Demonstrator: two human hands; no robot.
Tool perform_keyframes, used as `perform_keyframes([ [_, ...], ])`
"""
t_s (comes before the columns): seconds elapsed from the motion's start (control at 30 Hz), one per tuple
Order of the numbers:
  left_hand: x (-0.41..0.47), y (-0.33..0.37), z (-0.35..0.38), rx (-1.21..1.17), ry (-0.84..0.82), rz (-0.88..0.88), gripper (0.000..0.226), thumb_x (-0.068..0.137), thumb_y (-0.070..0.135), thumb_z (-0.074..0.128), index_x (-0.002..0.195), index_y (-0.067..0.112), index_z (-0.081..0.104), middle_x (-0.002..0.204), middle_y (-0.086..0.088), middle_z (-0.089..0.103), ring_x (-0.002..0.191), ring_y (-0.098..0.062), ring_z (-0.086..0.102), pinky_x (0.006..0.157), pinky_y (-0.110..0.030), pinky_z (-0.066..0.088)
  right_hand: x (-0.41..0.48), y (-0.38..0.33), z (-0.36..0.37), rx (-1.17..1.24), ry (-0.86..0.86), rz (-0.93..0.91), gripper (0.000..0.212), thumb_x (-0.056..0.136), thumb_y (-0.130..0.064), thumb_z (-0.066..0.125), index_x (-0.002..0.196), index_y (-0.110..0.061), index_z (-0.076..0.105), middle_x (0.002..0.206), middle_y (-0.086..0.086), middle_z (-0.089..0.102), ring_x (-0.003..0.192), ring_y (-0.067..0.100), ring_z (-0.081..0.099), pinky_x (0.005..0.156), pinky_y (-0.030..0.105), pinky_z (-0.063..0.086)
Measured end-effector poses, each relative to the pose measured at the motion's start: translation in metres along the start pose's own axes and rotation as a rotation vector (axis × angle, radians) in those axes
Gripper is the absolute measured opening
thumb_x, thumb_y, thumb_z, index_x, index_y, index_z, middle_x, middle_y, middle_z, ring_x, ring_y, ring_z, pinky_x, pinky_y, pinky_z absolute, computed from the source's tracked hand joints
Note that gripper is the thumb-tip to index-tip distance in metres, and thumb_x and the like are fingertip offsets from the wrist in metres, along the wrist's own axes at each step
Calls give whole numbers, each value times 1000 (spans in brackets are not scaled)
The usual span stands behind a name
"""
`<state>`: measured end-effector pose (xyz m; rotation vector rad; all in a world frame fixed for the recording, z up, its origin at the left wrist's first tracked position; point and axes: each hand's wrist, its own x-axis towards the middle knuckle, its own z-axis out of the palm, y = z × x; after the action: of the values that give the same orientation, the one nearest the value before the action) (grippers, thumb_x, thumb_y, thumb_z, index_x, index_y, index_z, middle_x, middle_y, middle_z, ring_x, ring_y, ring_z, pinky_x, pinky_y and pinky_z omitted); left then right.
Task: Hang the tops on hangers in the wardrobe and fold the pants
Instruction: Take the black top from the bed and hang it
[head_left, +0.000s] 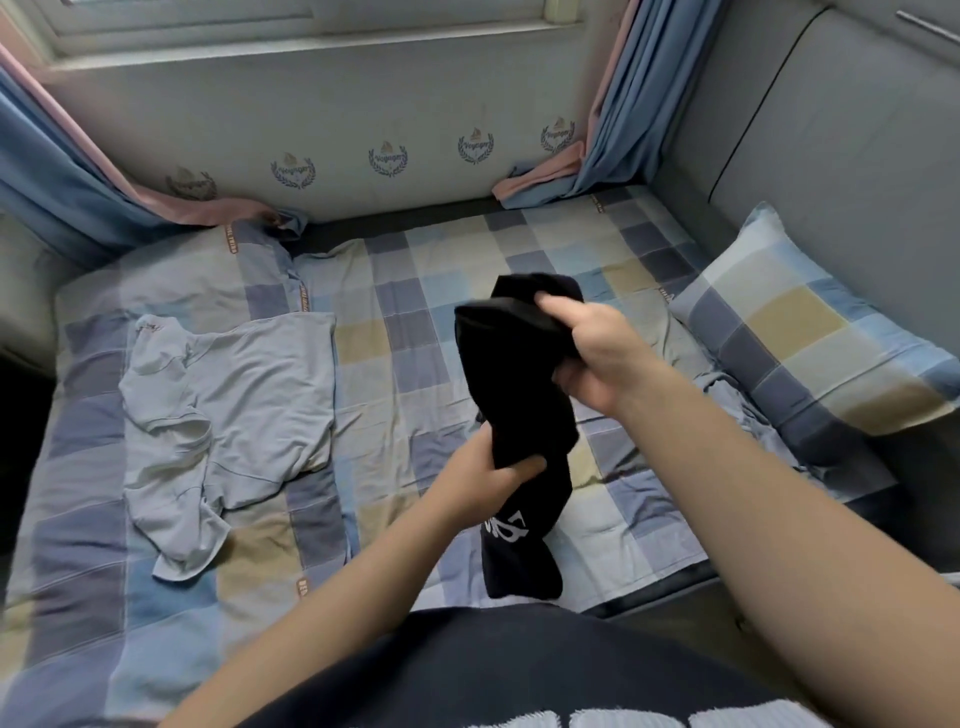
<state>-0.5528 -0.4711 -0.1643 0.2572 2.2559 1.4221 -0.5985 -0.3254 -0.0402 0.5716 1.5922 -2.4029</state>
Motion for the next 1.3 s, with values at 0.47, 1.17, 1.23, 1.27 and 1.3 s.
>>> perform_keyframes([
  [0.47, 6, 38, -36, -914, 250, -300, 31, 104, 31, 55, 126, 11, 65, 115, -14, 74, 103, -31, 73, 75, -39, 62, -20, 108, -82, -663, -189, -17, 52, 86, -10, 77, 132, -19, 54, 124, -1, 65, 113, 7, 62, 87, 15, 49],
  [1.17, -20, -2, -25, -134, 209, 96, 81, 69, 62, 76, 137, 33, 44, 129, 18, 53, 117, 9, 53, 97, -16, 47, -4, 38, -51, -48, 24, 29, 30, 109, -20, 39, 108, -4, 64, 100, 15, 74, 91, 24, 73, 80, 34, 60],
  [1.23, -16, -10, -18, -162, -8, 31, 93, 68, 56, 84, 145, 37, 35, 135, 17, 54, 121, 1, 57, 99, -27, 51, -3, 27, -51, 22, 13, 44, 31, 109, -21, 40, 107, -3, 66, 97, 15, 75, 88, 23, 74, 73, 31, 61],
  [1.27, -14, -12, -15, -142, -22, 14, 88, 70, 52, 84, 143, 38, 37, 135, 14, 57, 121, -4, 59, 98, -30, 51, -1, 22, -51, 49, 13, 61, 32, 108, -23, 41, 107, -3, 67, 97, 15, 75, 88, 24, 75, 72, 31, 61],
  [1.3, -11, -14, -13, -137, 17, 10, 71, 76, 47, 82, 136, 37, 44, 129, 11, 62, 117, -8, 62, 95, -31, 52, 0, 18, -53, 62, 16, 80, 34, 108, -25, 42, 109, -3, 68, 99, 15, 75, 91, 25, 74, 73, 31, 61],
])
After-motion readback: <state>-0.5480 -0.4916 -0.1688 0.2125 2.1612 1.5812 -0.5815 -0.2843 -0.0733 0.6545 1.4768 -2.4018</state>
